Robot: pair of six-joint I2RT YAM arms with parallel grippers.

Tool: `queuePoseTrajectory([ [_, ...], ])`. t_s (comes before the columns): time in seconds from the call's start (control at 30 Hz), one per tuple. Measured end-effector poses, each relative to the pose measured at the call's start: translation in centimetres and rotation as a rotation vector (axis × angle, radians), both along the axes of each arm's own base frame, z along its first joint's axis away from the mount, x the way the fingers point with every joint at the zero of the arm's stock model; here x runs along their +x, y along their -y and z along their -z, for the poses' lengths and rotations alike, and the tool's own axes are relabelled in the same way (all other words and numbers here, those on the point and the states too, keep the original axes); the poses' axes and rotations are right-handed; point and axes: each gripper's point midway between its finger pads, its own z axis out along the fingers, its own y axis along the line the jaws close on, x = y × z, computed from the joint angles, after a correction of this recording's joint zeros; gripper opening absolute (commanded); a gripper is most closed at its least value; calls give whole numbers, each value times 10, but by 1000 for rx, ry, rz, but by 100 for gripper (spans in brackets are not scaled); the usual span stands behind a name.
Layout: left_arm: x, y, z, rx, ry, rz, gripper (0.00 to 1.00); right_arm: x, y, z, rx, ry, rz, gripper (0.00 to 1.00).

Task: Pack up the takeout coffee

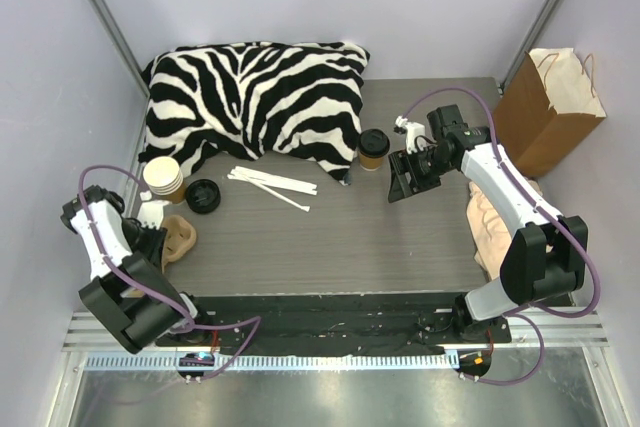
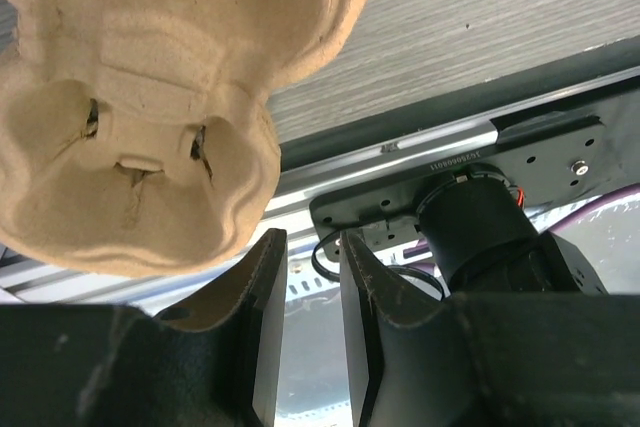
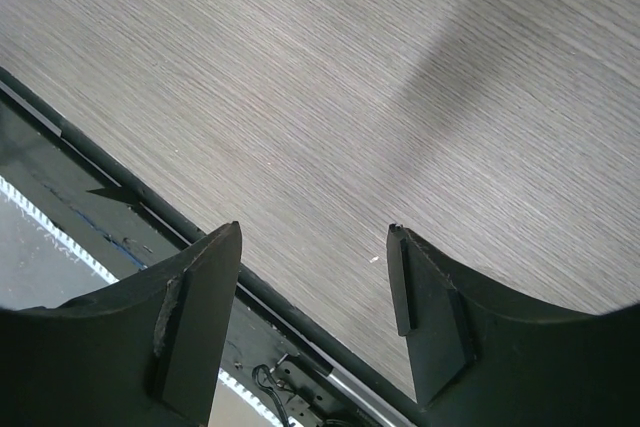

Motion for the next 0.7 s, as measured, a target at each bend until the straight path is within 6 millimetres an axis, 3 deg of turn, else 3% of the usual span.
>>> queuePoseTrajectory([
  [0.7,17,-13,28,-9,-12,-26,28,0,6,5,-35,-8,8,66],
])
